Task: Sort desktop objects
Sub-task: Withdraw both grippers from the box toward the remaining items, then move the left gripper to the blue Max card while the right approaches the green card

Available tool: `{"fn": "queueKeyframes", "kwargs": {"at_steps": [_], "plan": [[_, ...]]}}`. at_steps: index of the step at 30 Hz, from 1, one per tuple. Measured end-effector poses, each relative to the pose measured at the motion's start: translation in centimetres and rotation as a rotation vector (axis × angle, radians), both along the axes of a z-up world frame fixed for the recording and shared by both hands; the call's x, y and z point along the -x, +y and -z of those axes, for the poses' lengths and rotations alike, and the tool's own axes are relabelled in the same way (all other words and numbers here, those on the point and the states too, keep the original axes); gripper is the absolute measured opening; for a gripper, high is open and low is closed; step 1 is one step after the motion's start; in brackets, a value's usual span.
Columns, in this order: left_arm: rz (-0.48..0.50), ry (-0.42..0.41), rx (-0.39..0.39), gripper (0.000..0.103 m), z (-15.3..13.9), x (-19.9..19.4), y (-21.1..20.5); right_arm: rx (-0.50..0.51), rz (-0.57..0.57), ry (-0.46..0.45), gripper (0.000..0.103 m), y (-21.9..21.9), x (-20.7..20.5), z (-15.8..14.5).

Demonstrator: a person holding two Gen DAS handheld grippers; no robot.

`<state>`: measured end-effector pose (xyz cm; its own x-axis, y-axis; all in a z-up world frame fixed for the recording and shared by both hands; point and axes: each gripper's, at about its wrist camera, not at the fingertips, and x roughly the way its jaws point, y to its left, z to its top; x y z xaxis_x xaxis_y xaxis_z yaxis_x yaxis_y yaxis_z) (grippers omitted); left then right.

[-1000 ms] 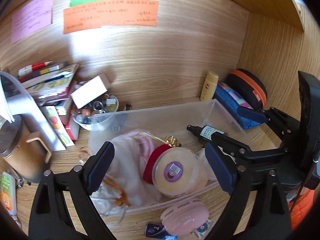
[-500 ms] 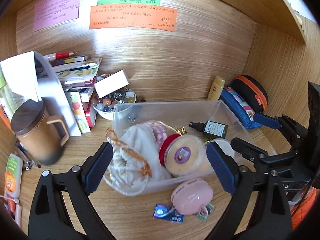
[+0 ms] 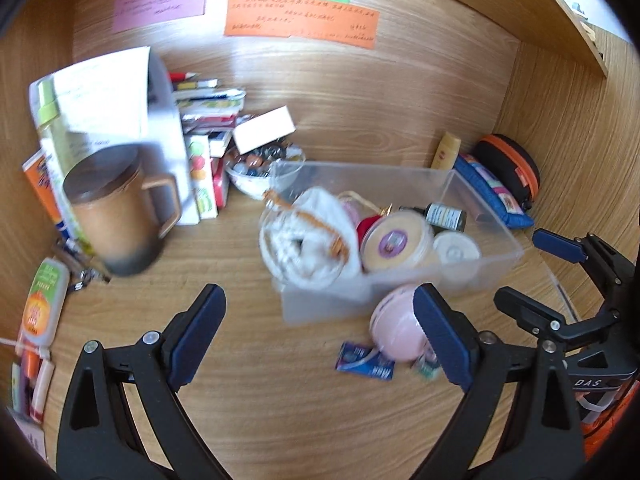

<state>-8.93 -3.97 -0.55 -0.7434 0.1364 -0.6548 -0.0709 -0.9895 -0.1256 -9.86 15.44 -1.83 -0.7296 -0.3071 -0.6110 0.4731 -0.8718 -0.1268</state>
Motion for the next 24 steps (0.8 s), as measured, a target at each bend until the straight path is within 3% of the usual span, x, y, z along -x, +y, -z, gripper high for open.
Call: {"fn": "queueKeyframes", "kwargs": {"at_steps": [10, 24], "plan": [[0.008, -0.076, 0.034, 0.096, 3.3, -1.8, -0.1, -0.059, -0.046, -0.115, 0.088, -1.9, -2.2, 4.6], [0.135, -0.195, 0.127, 0.096, 7.0, -0.6, 2.3, -0.138, -0.076, -0.199, 0.088, -3.0, -1.7, 7.9]]}}
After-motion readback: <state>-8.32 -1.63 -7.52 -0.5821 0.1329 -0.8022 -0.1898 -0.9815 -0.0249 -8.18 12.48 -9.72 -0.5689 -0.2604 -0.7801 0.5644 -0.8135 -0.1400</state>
